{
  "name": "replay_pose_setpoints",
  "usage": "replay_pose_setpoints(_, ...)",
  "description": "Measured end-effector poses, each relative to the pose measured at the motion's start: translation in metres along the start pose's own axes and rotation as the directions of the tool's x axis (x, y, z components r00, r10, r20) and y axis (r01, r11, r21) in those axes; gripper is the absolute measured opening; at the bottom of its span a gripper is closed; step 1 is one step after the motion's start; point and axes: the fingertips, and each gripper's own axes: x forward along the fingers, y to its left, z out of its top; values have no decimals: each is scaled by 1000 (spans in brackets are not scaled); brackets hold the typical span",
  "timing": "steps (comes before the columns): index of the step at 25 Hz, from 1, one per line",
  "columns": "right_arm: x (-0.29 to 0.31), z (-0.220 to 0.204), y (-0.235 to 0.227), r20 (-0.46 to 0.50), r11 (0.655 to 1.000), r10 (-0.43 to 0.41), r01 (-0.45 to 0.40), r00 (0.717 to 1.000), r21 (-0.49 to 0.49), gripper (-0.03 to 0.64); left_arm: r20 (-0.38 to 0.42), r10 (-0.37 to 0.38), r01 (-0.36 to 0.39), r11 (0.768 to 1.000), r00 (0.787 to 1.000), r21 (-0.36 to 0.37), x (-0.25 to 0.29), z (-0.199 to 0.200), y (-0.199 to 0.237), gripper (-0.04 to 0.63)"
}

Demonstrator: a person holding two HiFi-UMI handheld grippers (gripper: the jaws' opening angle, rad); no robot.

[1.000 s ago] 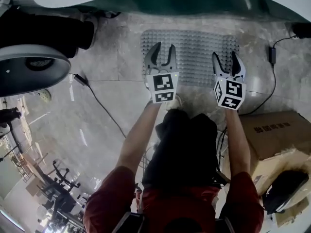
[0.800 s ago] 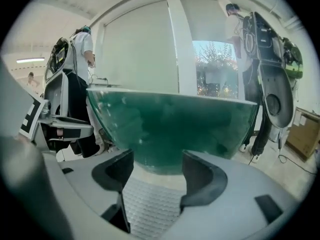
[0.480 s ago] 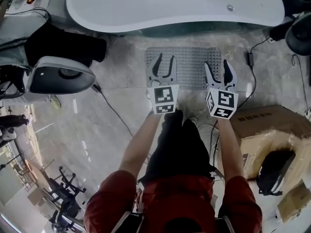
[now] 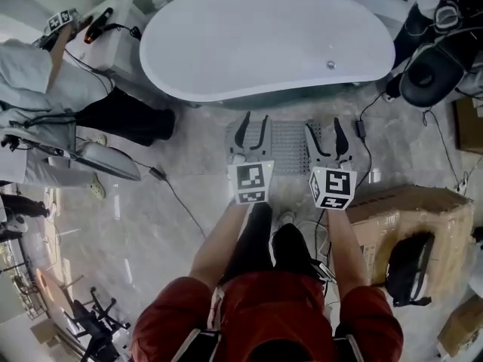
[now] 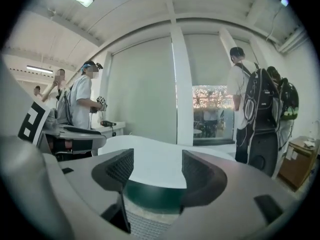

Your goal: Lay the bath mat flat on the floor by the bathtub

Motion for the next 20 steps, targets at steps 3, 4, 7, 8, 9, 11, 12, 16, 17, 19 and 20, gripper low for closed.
replay_pose_setpoints(3,-23,43,-5,49,1000,2,-2,999,1,305,41,-3,2,1000,999,18,-17,43,-12,158)
replay_pose_setpoints(4,-31,56,-6,61,1000,5,-5,998,2,305,51,-2,1,1000,999,21,-23,55,-15,158)
replay_pose_setpoints(7,-54,88,-8,97,1000,13,-13,995,0,305,81,-4,2,1000,997,22,-39,85,-26,158)
replay_pose_setpoints(8,-61,98,-8,110,1000,15,-14,994,-3,305,92,-5,3,1000,996,24,-44,95,-29,158)
replay_pose_setpoints(9,-67,107,-8,123,1000,16,-15,992,-5,305,102,-7,4,1000,995,27,-50,104,-31,158)
replay_pose_setpoints(11,-82,123,-10,148,1000,14,-14,989,-1,305,118,-10,6,1000,993,31,-63,120,-37,158)
replay_pose_setpoints(12,-90,131,-11,161,1000,11,-12,987,4,305,124,-11,7,999,992,32,-70,127,-40,158)
replay_pose_setpoints(16,-117,156,-14,197,1000,9,-13,980,17,304,139,-15,10,999,990,33,-97,150,-50,158)
replay_pose_setpoints(17,-123,160,-13,202,1000,11,-14,979,16,304,142,-17,12,999,990,34,-103,155,-52,158)
replay_pose_setpoints(19,-133,169,-12,214,1000,10,-14,977,18,301,151,-26,19,999,988,46,-113,164,-56,158)
replay_pose_setpoints(20,-137,173,-10,222,1000,8,-13,975,21,300,157,-31,23,998,987,53,-117,169,-57,158)
